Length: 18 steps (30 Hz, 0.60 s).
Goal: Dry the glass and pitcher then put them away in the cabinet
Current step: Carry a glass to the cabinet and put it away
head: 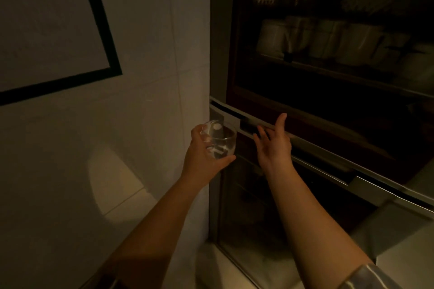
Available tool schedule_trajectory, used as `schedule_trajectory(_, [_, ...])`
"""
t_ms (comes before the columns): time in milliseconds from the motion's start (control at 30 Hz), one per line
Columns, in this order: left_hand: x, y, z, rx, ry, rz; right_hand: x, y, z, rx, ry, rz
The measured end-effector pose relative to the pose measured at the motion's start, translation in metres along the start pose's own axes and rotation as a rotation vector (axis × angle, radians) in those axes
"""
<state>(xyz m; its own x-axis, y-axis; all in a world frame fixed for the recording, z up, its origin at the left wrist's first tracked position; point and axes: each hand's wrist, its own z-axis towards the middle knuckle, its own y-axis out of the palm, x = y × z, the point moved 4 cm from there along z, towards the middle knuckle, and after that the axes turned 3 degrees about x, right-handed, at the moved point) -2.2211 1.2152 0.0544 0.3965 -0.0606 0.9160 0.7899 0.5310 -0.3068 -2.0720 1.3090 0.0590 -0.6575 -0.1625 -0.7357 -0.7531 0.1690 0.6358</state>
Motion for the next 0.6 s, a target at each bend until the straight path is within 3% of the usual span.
schedule_trajectory(167, [-0.007, -0.016, 0.002, 0.015, -0.01, 0.007, 0.005, 0.009, 0.007, 0.02, 0.034, 0.235])
schedule_trajectory(467, [-0.004, -0.046, -0.027, 0.179, -0.049, -0.01, 0.015, 0.009, -0.023, 0.089, -0.023, 0.252])
schedule_trajectory(600, [0.002, -0.061, -0.048, 0.249, -0.057, 0.014, 0.027, -0.001, -0.053, 0.054, 0.038, 0.255])
